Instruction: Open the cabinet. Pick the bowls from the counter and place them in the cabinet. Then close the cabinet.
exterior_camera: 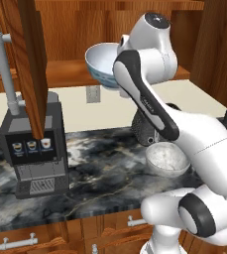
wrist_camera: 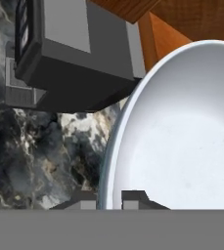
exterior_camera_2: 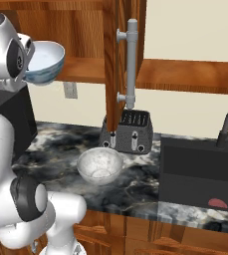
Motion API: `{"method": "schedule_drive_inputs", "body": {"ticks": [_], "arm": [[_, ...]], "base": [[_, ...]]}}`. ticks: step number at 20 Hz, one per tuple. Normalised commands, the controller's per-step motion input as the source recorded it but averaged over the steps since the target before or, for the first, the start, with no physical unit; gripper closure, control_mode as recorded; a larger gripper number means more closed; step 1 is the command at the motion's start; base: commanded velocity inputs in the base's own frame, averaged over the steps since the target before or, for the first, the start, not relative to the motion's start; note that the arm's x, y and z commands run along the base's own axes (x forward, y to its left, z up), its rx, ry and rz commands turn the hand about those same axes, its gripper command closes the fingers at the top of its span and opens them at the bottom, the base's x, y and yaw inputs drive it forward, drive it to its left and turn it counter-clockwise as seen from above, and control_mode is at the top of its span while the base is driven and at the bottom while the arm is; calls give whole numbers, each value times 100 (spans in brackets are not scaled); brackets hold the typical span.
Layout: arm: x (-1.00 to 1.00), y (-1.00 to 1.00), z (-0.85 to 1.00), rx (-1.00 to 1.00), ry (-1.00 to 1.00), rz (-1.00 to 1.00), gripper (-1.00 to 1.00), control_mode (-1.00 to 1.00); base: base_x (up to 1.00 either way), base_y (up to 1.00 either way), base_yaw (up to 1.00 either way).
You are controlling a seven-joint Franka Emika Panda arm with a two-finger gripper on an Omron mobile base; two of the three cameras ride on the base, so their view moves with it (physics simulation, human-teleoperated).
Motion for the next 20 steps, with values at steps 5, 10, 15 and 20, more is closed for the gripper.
{"method": "schedule_drive_inputs", "body": {"ticks": [5, 10, 15, 20], "arm": [[47, 18, -1, -5, 0, 0, 100, -100], [53, 16, -11, 0, 0, 0, 100, -100], [48, 10, -5, 0, 0, 0, 100, -100], [44, 4, 0, 0, 3, 0, 100, -100]], "base": [[0, 0, 0], [0, 0, 0], [0, 0, 0], [0, 0, 0]]}}
